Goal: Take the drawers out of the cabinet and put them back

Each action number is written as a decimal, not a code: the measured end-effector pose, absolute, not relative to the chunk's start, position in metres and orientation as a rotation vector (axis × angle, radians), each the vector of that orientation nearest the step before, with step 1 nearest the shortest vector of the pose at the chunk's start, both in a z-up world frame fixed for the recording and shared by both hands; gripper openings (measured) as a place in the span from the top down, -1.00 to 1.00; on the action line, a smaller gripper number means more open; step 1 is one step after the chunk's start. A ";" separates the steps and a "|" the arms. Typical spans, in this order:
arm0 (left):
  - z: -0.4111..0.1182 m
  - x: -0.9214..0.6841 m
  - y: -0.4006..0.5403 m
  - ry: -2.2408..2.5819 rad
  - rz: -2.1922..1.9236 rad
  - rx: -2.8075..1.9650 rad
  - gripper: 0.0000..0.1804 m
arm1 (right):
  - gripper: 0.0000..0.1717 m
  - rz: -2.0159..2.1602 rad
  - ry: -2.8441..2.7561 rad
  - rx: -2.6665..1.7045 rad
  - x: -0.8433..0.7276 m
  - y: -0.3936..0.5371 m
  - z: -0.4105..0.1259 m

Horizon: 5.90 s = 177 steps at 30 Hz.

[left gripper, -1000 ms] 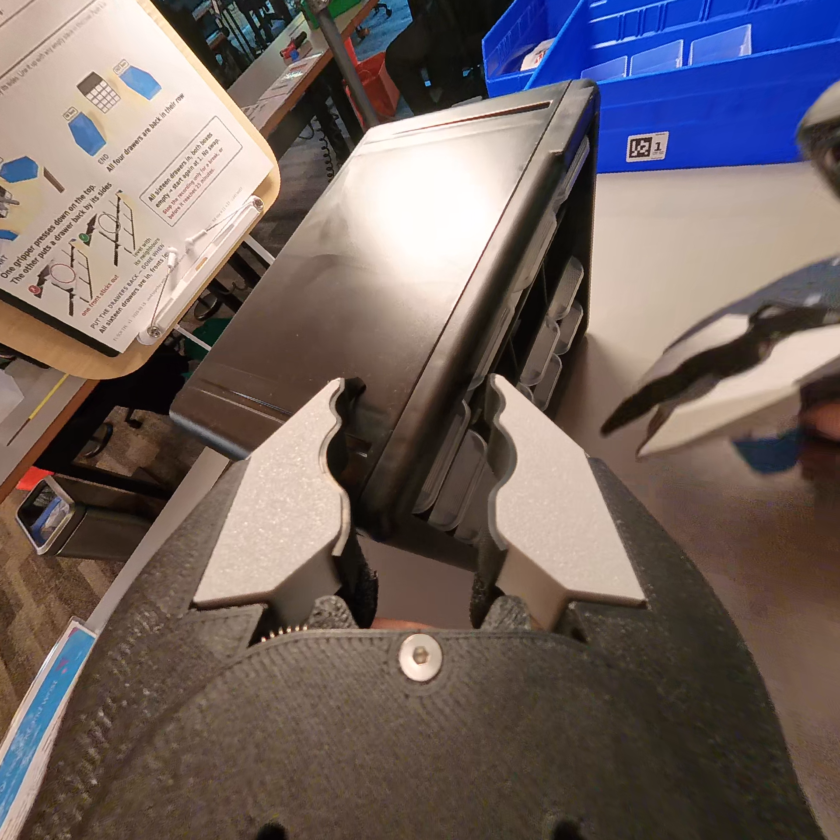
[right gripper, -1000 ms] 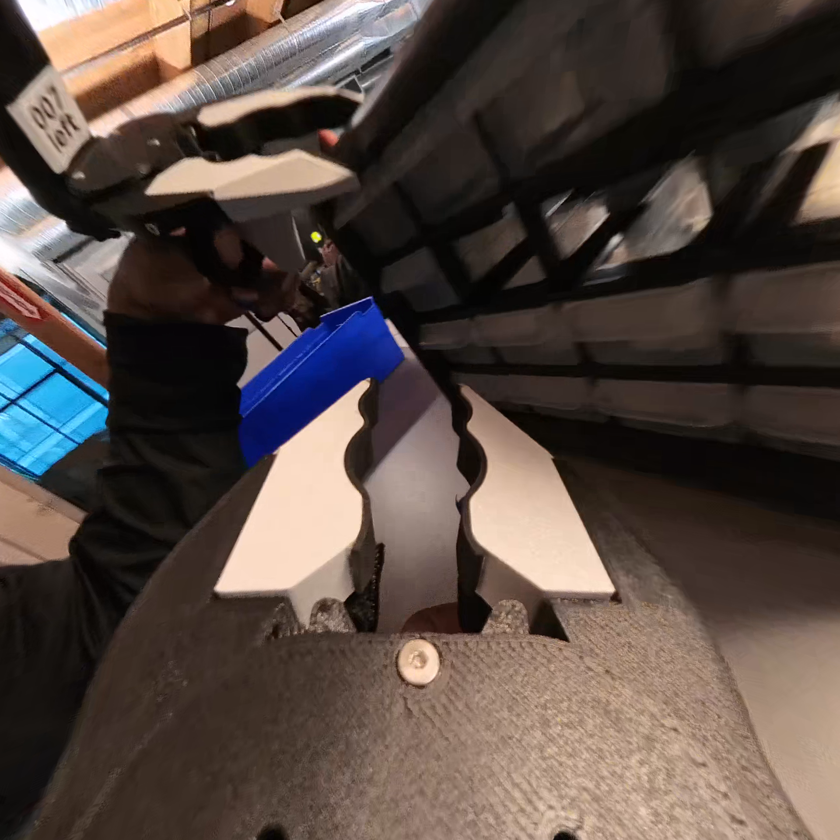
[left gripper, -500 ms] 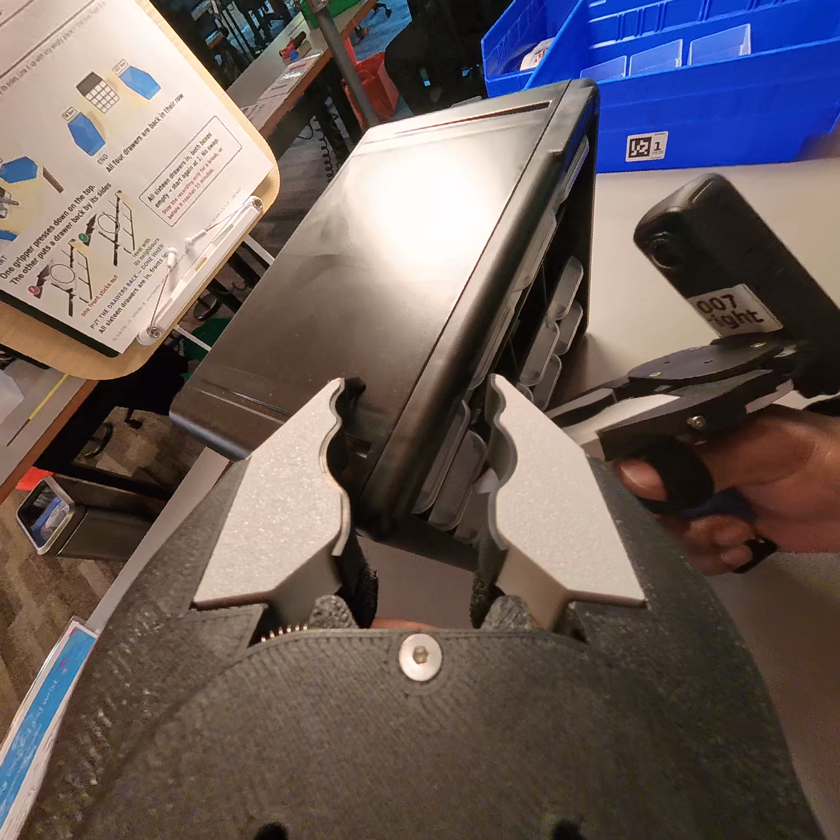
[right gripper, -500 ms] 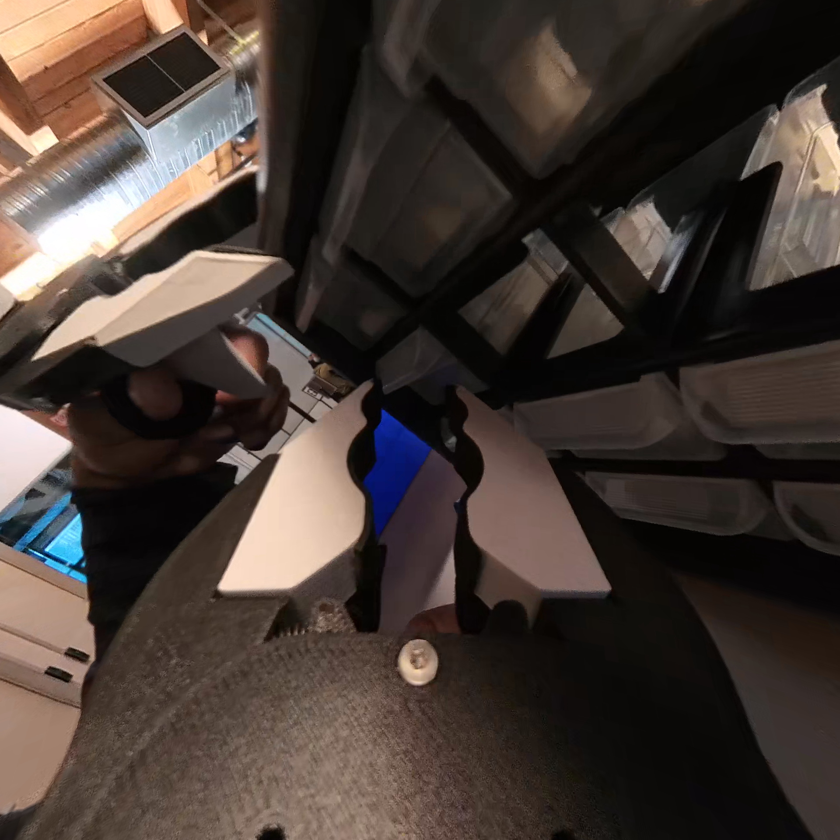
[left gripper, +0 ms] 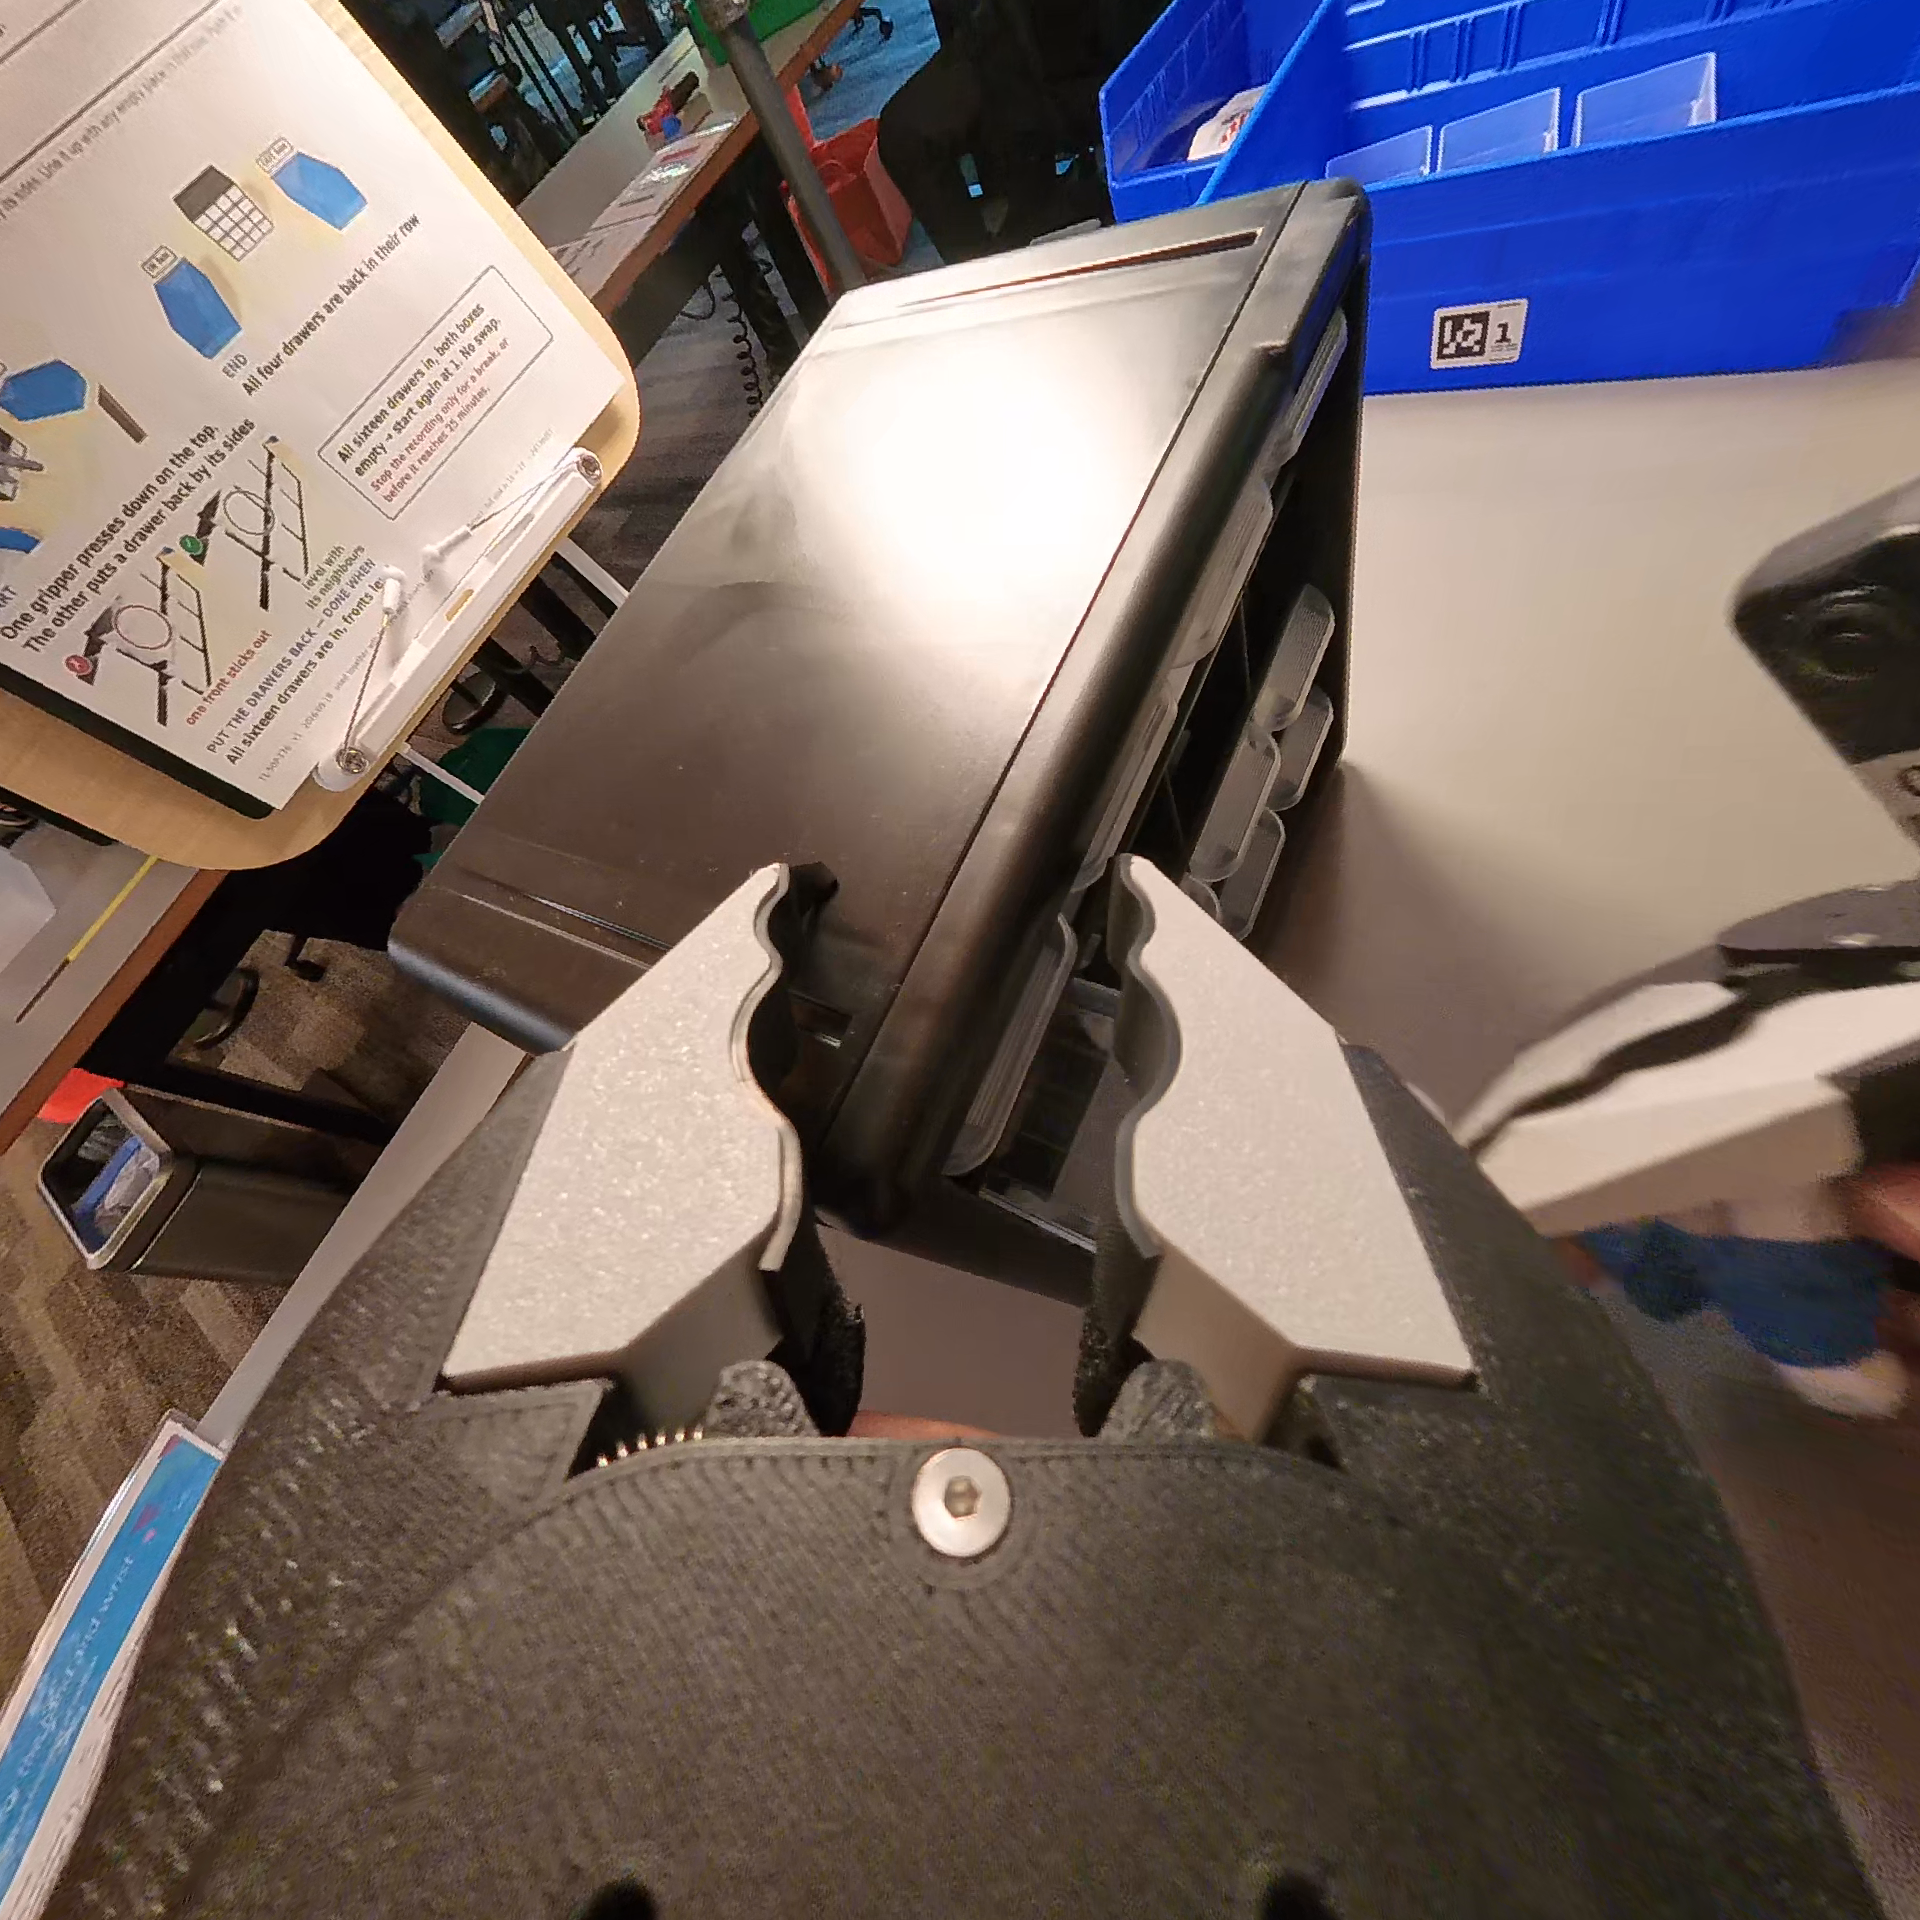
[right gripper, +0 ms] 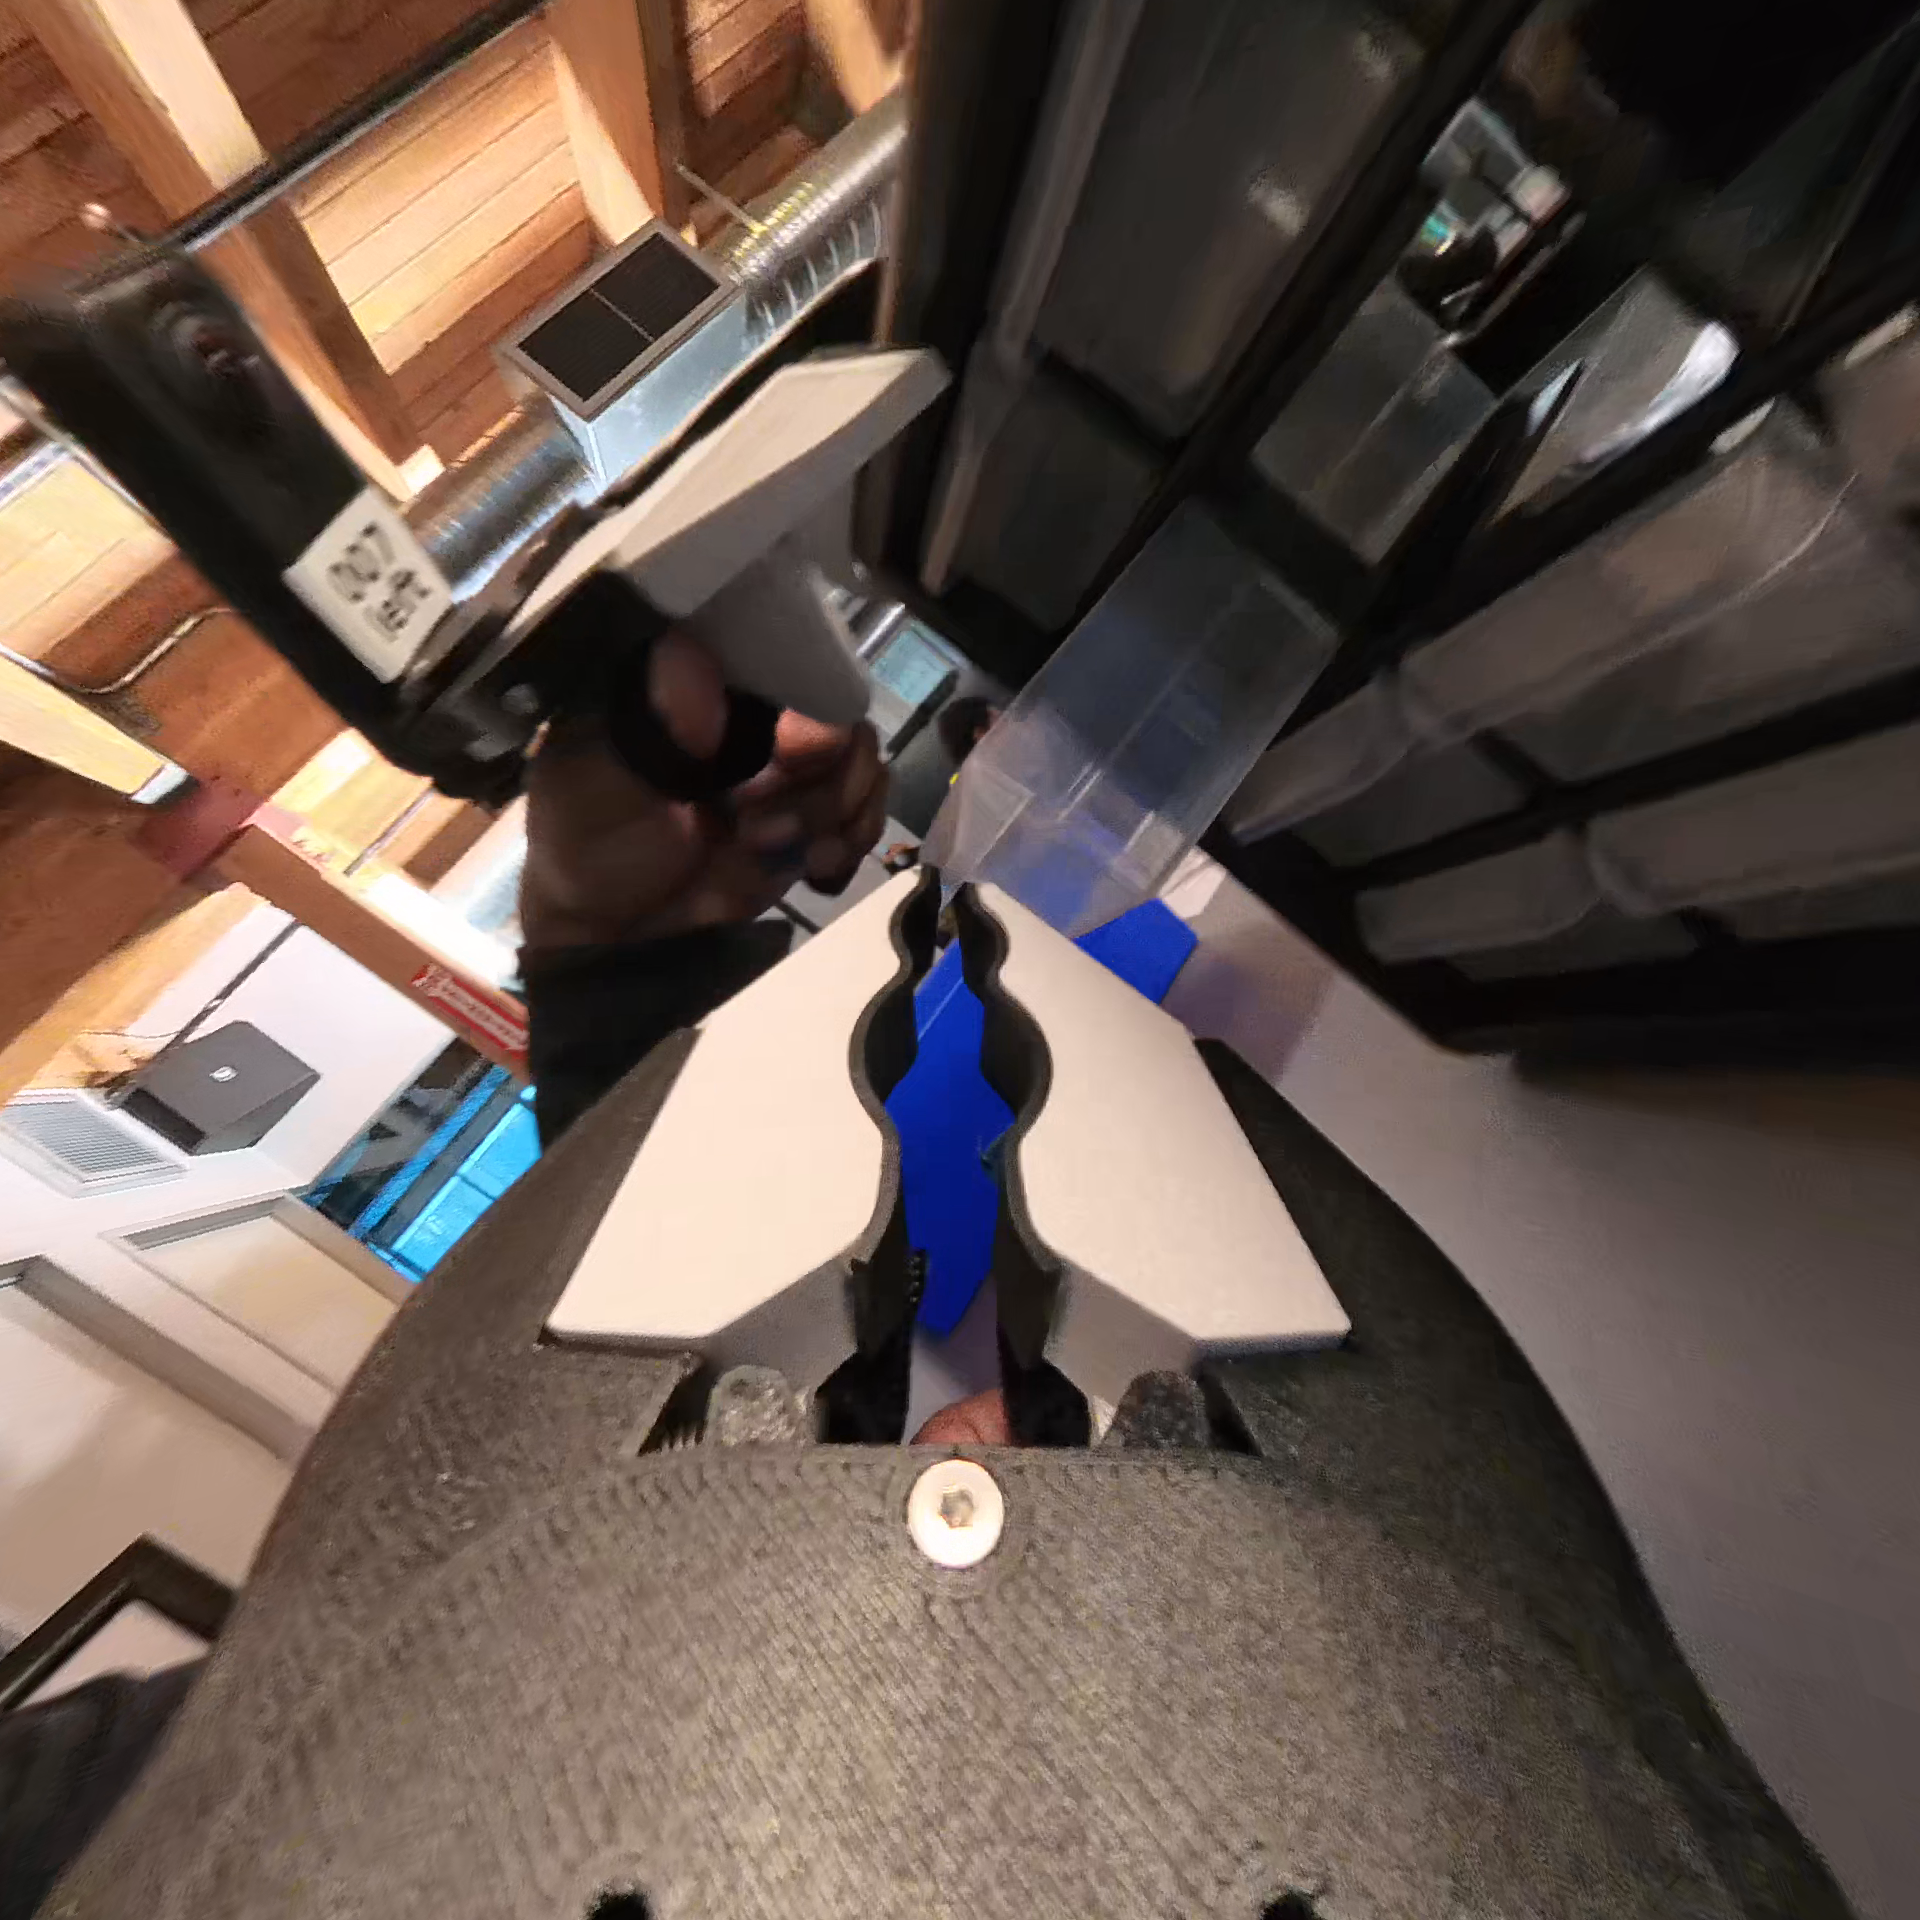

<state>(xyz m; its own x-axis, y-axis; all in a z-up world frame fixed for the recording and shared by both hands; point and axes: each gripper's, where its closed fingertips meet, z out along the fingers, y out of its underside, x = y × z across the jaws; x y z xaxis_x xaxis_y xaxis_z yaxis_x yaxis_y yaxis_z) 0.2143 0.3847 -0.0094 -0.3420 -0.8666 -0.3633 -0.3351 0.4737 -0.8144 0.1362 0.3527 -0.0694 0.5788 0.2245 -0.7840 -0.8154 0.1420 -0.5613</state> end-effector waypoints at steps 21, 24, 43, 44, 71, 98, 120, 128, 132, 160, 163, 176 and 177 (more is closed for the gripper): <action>-0.010 0.215 0.384 1.893 -0.798 -1.003 0.30 | 0.97 0.956 0.686 -1.164 0.110 0.247 -0.078; -0.010 0.215 0.384 1.893 -0.796 -1.002 0.30 | 0.95 0.941 0.782 -1.235 0.115 0.230 -0.099; -0.011 0.215 0.383 1.898 -0.769 -1.000 0.32 | 0.49 0.076 -0.241 -2.021 0.092 0.202 -0.146; -0.011 0.215 0.383 1.899 -0.771 -0.999 0.32 | 0.46 0.013 -0.316 -2.037 0.093 0.207 -0.149; -0.011 0.214 0.383 1.899 -0.783 -0.998 0.32 | 0.77 -0.190 -0.335 -1.967 0.146 0.182 -0.100; -0.011 0.216 0.386 1.887 -0.768 -0.999 0.28 | 0.77 -0.551 0.727 -2.202 0.454 -0.022 -0.152; 0.012 0.215 0.360 1.834 -0.833 -0.917 0.39 | 0.22 -0.499 0.763 -1.859 0.410 -0.066 -0.108; 0.022 0.192 0.314 1.488 -1.028 -0.848 0.45 | 0.23 -0.438 0.691 -1.716 0.389 -0.044 -0.109; -0.062 0.161 0.295 1.421 -1.039 -1.028 0.49 | 0.23 -0.444 0.668 -1.735 0.397 -0.026 -0.117; -0.151 -0.084 0.509 0.835 -0.268 -1.839 0.45 | 0.90 -0.671 0.677 -1.773 0.422 -0.013 -0.139; -0.152 -0.079 0.513 0.835 -0.285 -1.825 0.76 | 0.92 -0.684 0.673 -1.781 0.416 -0.024 -0.139; -0.134 -0.075 0.452 0.980 -0.400 -1.688 0.97 | 0.93 -0.539 0.395 -1.829 0.324 -0.075 -0.138; -0.128 -0.077 0.446 0.988 -0.424 -1.675 0.97 | 0.93 -0.521 0.374 -1.829 0.316 -0.079 -0.138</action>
<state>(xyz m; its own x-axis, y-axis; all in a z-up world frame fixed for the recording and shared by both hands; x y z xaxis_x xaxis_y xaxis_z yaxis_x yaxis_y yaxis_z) -0.0770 0.4460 -0.1283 0.5896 -0.7824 -0.2007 -0.3931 -0.0609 -0.9175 0.3162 -0.0787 -0.1378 0.8512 -0.4983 0.1648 0.0035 -0.3085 -0.9512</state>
